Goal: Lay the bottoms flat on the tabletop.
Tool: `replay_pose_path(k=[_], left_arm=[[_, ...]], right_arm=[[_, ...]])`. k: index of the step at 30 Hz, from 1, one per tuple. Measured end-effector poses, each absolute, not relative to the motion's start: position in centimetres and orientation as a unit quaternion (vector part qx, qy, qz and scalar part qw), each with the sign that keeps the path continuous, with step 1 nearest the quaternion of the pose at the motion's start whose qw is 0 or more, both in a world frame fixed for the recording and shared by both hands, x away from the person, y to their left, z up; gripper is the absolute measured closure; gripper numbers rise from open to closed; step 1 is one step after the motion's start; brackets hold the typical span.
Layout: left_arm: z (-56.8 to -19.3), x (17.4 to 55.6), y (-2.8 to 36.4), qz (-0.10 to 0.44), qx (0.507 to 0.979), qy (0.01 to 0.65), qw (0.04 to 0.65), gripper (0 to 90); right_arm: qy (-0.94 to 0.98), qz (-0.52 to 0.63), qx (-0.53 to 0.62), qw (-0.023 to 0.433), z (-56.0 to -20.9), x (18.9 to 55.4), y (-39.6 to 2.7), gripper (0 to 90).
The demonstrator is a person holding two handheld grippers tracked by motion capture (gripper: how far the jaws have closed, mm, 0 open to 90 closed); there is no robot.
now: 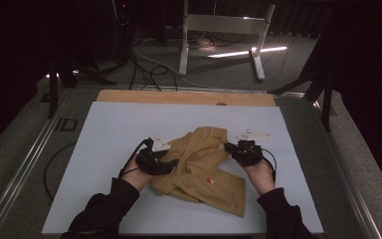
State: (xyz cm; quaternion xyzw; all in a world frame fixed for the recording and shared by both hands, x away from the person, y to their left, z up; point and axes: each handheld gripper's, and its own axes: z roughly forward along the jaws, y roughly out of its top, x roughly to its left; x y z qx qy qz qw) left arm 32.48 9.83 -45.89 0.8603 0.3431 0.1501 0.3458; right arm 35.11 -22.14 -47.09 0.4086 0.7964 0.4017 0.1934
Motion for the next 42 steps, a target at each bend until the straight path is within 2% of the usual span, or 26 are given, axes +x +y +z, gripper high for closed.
replay_pose_path(k=[3, 4, 7, 8, 9, 12, 22, 25, 32, 33, 34, 35, 36, 37, 39, 42], left_arm=[[-46.5, 32.8, 10.3, 0.143, 0.859, 0.353, 0.342, 48.1], [-46.6, 32.9, 10.5, 0.139, 0.859, 0.355, 0.342, 53.0], [-47.3, 33.3, 10.8, 0.120, 0.867, 0.351, 0.334, 55.7], [-47.5, 33.2, 10.8, 0.125, 0.870, 0.348, 0.327, 78.4], [-47.7, 33.2, 10.7, 0.125, 0.870, 0.349, 0.325, 84.7], [-47.7, 32.9, 10.7, 0.130, 0.863, 0.355, 0.335, 87.0], [-47.3, 30.1, 8.5, 0.072, 0.878, 0.319, 0.349, 87.0], [-47.7, 29.2, 7.5, 0.050, 0.886, 0.305, 0.346, 86.9], [-47.7, 28.5, 6.9, 0.045, 0.894, 0.287, 0.341, 85.5], [-47.4, 28.6, 7.1, 0.049, 0.889, 0.295, 0.348, 82.2], [-46.7, 29.1, 7.7, 0.069, 0.881, 0.306, 0.355, 65.7], [-46.7, 29.1, 7.7, 0.069, 0.881, 0.306, 0.355, 58.7], [-46.2, 29.7, 8.2, 0.080, 0.876, 0.316, 0.356, 56.5], [-45.8, 30.2, 8.6, 0.082, 0.871, 0.322, 0.361, 56.5], [-45.3, 31.3, 9.2, 0.103, 0.865, 0.336, 0.358, 51.6], [-46.1, 33.9, 9.9, 0.108, 0.859, 0.360, 0.349, 49.3]], right_arm=[[0.797, 0.397, 0.412, 0.194, -47.7, 35.4, -22.5, 89.5], [0.800, 0.386, 0.412, 0.205, -47.9, 35.5, -22.6, 89.6], [0.799, 0.384, 0.413, 0.210, -47.9, 35.5, -22.7, 89.6], [0.802, 0.376, 0.412, 0.211, -48.1, 35.6, -22.9, 89.6], [0.805, 0.372, 0.410, 0.215, -48.2, 35.7, -23.0, 89.6], [0.797, 0.366, 0.429, 0.217, -48.7, 36.3, -23.7, 89.6], [0.801, 0.336, 0.432, 0.244, -50.0, 39.4, -23.7, 89.5], [0.805, 0.333, 0.427, 0.243, -50.3, 39.9, -23.4, 89.5], [0.820, 0.312, 0.422, 0.229, -51.1, 39.9, -22.6, 88.4], [0.818, 0.315, 0.426, 0.221, -50.9, 39.8, -22.7, 85.8], [0.815, 0.325, 0.424, 0.226, -50.2, 39.6, -22.9, 72.0], [0.815, 0.325, 0.424, 0.226, -50.2, 39.6, -22.9, 72.0], [0.807, 0.345, 0.424, 0.222, -49.2, 39.4, -23.2, 65.6], [0.807, 0.345, 0.424, 0.222, -49.2, 39.4, -23.2, 65.6], [0.800, 0.360, 0.428, 0.219, -48.3, 39.6, -23.5, 60.0], [0.800, 0.365, 0.433, 0.200, -47.8, 40.2, -23.2, 54.9]])
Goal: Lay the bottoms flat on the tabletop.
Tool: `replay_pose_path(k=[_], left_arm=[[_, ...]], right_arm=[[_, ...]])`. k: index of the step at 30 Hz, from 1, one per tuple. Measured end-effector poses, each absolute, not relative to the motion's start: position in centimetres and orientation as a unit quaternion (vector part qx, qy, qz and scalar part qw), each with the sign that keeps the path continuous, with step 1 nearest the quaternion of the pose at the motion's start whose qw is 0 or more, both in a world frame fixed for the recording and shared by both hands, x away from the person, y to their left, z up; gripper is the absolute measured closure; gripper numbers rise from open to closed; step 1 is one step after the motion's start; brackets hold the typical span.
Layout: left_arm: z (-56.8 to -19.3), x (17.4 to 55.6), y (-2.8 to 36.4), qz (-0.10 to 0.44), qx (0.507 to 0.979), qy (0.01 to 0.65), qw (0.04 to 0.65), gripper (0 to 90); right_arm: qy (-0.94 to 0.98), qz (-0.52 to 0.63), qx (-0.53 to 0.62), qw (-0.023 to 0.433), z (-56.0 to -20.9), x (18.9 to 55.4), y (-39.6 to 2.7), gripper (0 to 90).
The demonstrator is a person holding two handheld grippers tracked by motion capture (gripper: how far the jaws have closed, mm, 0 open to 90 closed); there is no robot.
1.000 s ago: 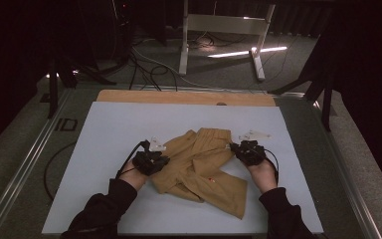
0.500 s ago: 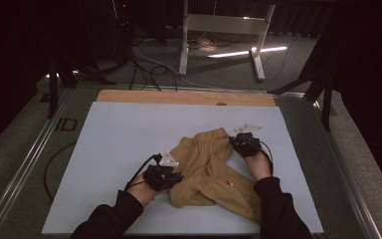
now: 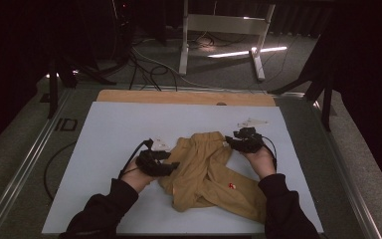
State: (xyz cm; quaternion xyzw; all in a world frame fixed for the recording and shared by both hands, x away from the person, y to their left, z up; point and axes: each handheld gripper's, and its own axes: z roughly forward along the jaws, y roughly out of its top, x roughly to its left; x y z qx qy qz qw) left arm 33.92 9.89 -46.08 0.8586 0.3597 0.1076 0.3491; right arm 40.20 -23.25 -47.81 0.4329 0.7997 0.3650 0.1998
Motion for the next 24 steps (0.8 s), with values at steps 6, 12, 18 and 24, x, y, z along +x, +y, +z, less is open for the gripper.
replay_pose_path(k=[6, 12, 18, 24], left_arm=[[-49.4, 37.6, 9.7, 0.105, 0.852, 0.388, 0.336, 45.8], [-51.5, 38.9, 9.0, 0.106, 0.858, 0.387, 0.321, 45.8], [-51.6, 38.4, 8.3, 0.096, 0.859, 0.379, 0.330, 66.9], [-50.9, 37.9, 8.4, 0.099, 0.861, 0.381, 0.322, 88.7]], right_arm=[[0.812, 0.348, 0.435, 0.173, -49.5, 41.4, -22.1, 51.8], [0.823, 0.314, 0.448, 0.151, -51.0, 41.8, -22.0, 53.6], [0.836, 0.292, 0.439, 0.150, -51.2, 41.1, -21.9, 75.3], [0.830, 0.303, 0.436, 0.171, -50.8, 40.3, -22.8, 88.3]])
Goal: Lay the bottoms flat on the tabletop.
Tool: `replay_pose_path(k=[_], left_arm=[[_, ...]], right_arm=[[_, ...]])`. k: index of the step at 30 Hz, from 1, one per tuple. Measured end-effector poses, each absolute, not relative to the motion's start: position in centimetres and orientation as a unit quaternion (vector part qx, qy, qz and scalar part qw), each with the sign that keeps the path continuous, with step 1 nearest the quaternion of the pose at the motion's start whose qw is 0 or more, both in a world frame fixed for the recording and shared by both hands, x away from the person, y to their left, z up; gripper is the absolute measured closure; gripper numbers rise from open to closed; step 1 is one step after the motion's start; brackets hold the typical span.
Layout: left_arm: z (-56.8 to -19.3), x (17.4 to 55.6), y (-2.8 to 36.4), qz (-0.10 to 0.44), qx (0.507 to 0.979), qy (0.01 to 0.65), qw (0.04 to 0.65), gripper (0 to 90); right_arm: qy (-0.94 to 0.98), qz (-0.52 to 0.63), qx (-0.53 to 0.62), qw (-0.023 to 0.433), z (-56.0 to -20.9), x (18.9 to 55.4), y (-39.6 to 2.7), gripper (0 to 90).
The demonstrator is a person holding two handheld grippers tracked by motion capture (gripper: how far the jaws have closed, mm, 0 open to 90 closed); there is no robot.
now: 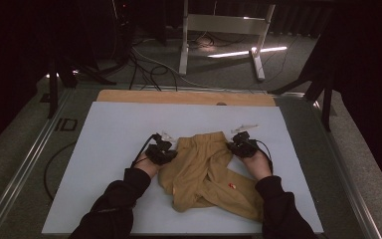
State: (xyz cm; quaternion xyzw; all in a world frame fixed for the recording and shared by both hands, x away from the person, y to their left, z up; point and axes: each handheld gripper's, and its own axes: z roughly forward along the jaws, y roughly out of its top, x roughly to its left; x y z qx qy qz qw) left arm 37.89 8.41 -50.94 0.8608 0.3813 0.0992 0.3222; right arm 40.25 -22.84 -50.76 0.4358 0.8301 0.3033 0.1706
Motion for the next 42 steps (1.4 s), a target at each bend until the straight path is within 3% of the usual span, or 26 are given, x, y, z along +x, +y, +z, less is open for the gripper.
replay_pose_path(k=[8, 12, 16, 28, 31, 32, 33, 34, 35, 38, 41, 42], left_arm=[[-47.6, 37.0, 10.5, 0.099, 0.851, 0.381, 0.348, 89.2], [-44.3, 37.0, 12.2, 0.127, 0.843, 0.381, 0.359, 89.2], [-42.7, 39.5, 13.1, 0.163, 0.840, 0.399, 0.330, 89.1], [-43.9, 46.5, 12.1, 0.210, 0.796, 0.454, 0.342, 88.4], [-44.6, 47.4, 11.8, 0.213, 0.793, 0.463, 0.335, 87.6], [-44.8, 47.6, 11.7, 0.211, 0.789, 0.468, 0.337, 80.7], [-45.3, 47.8, 11.5, 0.199, 0.791, 0.473, 0.333, 67.0], [-45.5, 47.9, 11.4, 0.200, 0.792, 0.478, 0.322, 47.8], [-45.7, 47.8, 11.4, 0.199, 0.791, 0.480, 0.323, 39.3], [-45.7, 47.5, 11.5, 0.173, 0.799, 0.469, 0.335, 18.9], [-45.3, 47.0, 11.7, 0.168, 0.798, 0.462, 0.348, 12.3], [-45.1, 46.9, 11.8, 0.166, 0.799, 0.459, 0.351, 9.8]], right_arm=[[0.825, 0.324, 0.428, 0.177, -49.9, 39.9, -23.9, 88.3], [0.822, 0.343, 0.417, 0.181, -49.5, 40.5, -23.2, 88.3], [0.815, 0.364, 0.411, 0.187, -48.7, 42.1, -21.4, 88.2], [0.759, 0.378, 0.457, 0.268, -45.4, 48.3, -19.6, 88.1], [0.770, 0.357, 0.464, 0.255, -45.5, 49.6, -19.2, 84.8], [0.773, 0.343, 0.470, 0.252, -45.8, 50.0, -19.2, 73.2], [0.771, 0.344, 0.472, 0.255, -46.0, 50.1, -19.2, 63.1], [0.768, 0.347, 0.484, 0.235, -46.3, 50.4, -19.3, 52.9], [0.770, 0.345, 0.487, 0.225, -46.5, 50.5, -19.3, 46.7], [0.775, 0.337, 0.488, 0.218, -46.6, 50.4, -19.4, 31.1], [0.779, 0.352, 0.481, 0.194, -46.4, 50.0, -19.6, 15.7], [0.779, 0.360, 0.476, 0.190, -46.2, 49.8, -19.5, 14.7]])
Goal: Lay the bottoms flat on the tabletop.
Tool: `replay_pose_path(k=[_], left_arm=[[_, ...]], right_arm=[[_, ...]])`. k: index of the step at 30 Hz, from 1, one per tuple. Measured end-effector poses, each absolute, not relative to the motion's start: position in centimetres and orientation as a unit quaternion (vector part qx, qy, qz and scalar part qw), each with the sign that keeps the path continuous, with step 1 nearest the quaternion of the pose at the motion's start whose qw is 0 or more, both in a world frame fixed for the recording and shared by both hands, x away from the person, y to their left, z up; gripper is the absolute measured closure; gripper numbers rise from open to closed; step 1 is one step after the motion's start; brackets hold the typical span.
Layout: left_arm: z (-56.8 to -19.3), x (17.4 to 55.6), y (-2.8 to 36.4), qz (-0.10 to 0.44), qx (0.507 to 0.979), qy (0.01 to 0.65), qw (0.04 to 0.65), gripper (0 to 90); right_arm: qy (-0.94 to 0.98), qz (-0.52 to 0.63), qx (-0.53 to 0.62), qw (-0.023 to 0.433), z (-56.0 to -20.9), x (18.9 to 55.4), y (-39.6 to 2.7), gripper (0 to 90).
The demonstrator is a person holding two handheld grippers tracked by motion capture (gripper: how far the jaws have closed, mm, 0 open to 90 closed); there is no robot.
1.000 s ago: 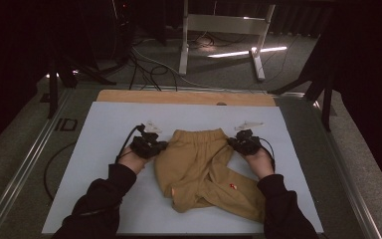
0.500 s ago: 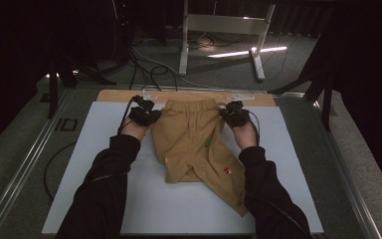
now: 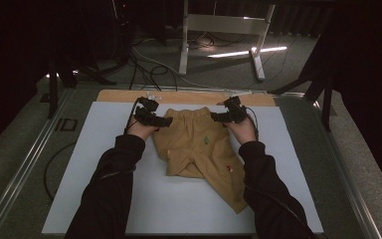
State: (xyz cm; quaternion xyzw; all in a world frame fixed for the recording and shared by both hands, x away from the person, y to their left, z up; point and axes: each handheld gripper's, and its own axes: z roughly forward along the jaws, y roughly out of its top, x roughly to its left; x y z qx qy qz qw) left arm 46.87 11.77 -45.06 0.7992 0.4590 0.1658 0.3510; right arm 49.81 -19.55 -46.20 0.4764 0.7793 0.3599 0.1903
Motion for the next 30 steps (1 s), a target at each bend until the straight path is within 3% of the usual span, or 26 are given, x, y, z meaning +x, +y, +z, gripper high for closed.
replay_pose_path(k=[11, 30], left_arm=[[-43.7, 44.0, 12.7, 0.148, 0.800, 0.425, 0.397, 2.0], [-43.5, 38.1, 15.9, 0.146, 0.807, 0.375, 0.432, 0.4]], right_arm=[[0.789, 0.396, 0.437, 0.171, -44.2, 47.0, -19.8, 11.2], [0.820, 0.457, 0.318, 0.132, -42.1, 39.6, -16.1, 11.2]])
